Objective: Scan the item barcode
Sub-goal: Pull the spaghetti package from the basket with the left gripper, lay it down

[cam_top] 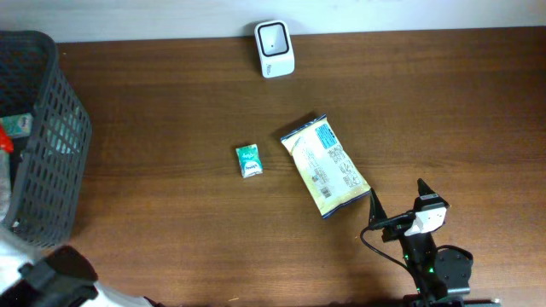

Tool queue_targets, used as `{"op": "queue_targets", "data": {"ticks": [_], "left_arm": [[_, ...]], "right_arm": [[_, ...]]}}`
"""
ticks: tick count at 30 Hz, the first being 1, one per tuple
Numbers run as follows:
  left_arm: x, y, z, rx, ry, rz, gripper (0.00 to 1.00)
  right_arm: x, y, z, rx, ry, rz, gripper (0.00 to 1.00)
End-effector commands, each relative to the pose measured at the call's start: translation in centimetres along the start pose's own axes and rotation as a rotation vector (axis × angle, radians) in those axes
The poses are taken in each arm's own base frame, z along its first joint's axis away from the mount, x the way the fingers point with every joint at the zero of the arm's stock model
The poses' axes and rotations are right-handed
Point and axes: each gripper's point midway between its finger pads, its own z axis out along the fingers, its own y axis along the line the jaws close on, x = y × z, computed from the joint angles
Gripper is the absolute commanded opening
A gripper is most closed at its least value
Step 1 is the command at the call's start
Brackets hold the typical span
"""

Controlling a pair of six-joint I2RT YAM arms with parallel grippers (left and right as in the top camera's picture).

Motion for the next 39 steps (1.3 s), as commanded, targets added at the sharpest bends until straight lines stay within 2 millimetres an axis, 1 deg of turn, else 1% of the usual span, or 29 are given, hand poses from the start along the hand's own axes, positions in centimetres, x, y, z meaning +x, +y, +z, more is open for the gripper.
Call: {"op": "queue_targets", "data": {"ticks": [1, 2, 3, 4, 5, 6, 8, 9, 10, 11, 14, 15, 16, 17, 18, 19, 20, 21, 23, 25, 29, 32, 33, 34, 35, 36, 37, 39], "left_arm": [[-2.5, -7.9, -6.7, 0.181, -0.114, 0.033, 0.00], [-1.5, -10.5, -7.4, 0.233, -0.079, 0.048, 0.00], [-0.2, -12.9, -7.5, 0.284, -0.027, 0.061, 0.00], [1.2, -15.2, -7.4, 0.332, 0.027, 0.077, 0.00], [3.2, -18.1, -6.8, 0.395, 0.104, 0.101, 0.00], [5.8, -21.3, -6.2, 0.462, 0.194, 0.135, 0.00], [9.7, -24.6, -5.3, 0.501, 0.322, 0.186, 0.00], [13.7, -27.2, -3.9, 0.516, 0.426, 0.249, 0.00], [15.2, -28.1, -3.3, 0.518, 0.459, 0.263, 0.00], [17.0, -28.7, -2.4, 0.502, 0.502, 0.266, 0.00], [24.0, -29.3, 1.0, 0.427, 0.646, 0.220, 0.00], [26.8, -29.3, 2.2, 0.407, 0.695, 0.184, 0.00], [28.2, -29.3, 2.9, 0.397, 0.715, 0.161, 0.00], [30.3, -29.3, 3.8, 0.379, 0.742, 0.114, 0.00], [32.0, -29.4, 4.6, 0.370, 0.753, 0.078, 0.00], [32.9, -29.6, 4.9, 0.371, 0.756, 0.070, 0.00], [34.5, -30.3, 5.3, 0.392, 0.755, 0.078, 0.00], [35.6, -30.9, 5.4, 0.408, 0.754, 0.096, 0.00], [37.3, -31.4, 5.2, 0.409, 0.762, 0.126, 0.00], [38.0, -30.8, 5.5, 0.348, 0.760, 0.130, 0.00], [37.9, -30.5, 5.8, 0.319, 0.748, 0.126, 0.00], [37.7, -28.4, 6.6, 0.167, 0.722, 0.070, 0.00], [37.6, -28.5, 6.6, 0.166, 0.718, 0.068, 0.08], [37.6, -28.5, 6.7, 0.167, 0.716, 0.068, 0.56], [37.6, -28.5, 6.6, 0.167, 0.717, 0.068, 0.90], [37.6, -28.5, 6.7, 0.167, 0.716, 0.069, 0.99], [37.6, -28.5, 6.6, 0.169, 0.716, 0.070, 0.99], [36.8, -29.2, 6.5, 0.233, 0.697, 0.155, 0.99]], "right_arm": [[0.3, -0.1, 0.0, 0.002, 0.001, -0.004, 0.99], [0.3, -0.1, 0.0, 0.001, 0.001, -0.004, 0.99], [0.3, -0.1, 0.0, 0.001, 0.001, -0.004, 0.99], [0.3, -0.1, 0.0, 0.002, 0.001, -0.004, 0.99], [0.3, -0.1, 0.0, 0.002, 0.001, -0.004, 0.99], [0.3, -0.1, 0.0, 0.001, 0.001, -0.004, 0.99], [0.3, -0.1, 0.0, 0.002, 0.001, -0.004, 0.99], [0.3, -0.1, 0.0, 0.002, 0.001, -0.004, 0.99], [0.3, -0.1, 0.0, 0.001, 0.001, -0.004, 0.99], [0.3, -0.1, 0.0, 0.002, 0.001, -0.004, 0.99], [0.3, -0.1, 0.0, 0.002, 0.001, -0.004, 0.99], [0.3, -0.1, 0.0, 0.001, 0.001, -0.004, 0.99], [0.3, -0.1, 0.0, 0.001, 0.001, -0.004, 0.99], [0.3, -0.1, 0.0, 0.001, 0.001, -0.004, 0.99], [0.3, -0.1, 0.0, 0.001, 0.001, -0.004, 0.99], [0.3, -0.1, 0.0, 0.001, 0.001, -0.004, 0.99], [0.3, -0.1, 0.0, 0.002, 0.001, -0.004, 0.99], [0.3, -0.1, 0.0, 0.001, 0.001, -0.004, 0.99], [0.3, -0.1, 0.0, 0.001, 0.001, -0.004, 0.99], [0.3, -0.1, 0.0, 0.002, 0.001, -0.004, 0.99], [0.3, -0.1, 0.0, 0.001, 0.001, -0.004, 0.99], [0.3, -0.1, 0.0, 0.001, 0.001, -0.004, 0.99], [0.3, -0.1, 0.0, 0.001, 0.001, -0.004, 0.99], [0.3, -0.1, 0.0, 0.002, 0.001, -0.004, 0.99], [0.3, -0.1, 0.0, 0.001, 0.001, -0.004, 0.99], [0.3, -0.1, 0.0, 0.002, 0.001, -0.004, 0.99], [0.3, -0.1, 0.0, 0.001, 0.001, -0.004, 0.99], [0.3, -0.1, 0.0, 0.001, 0.001, -0.004, 0.99]]}}
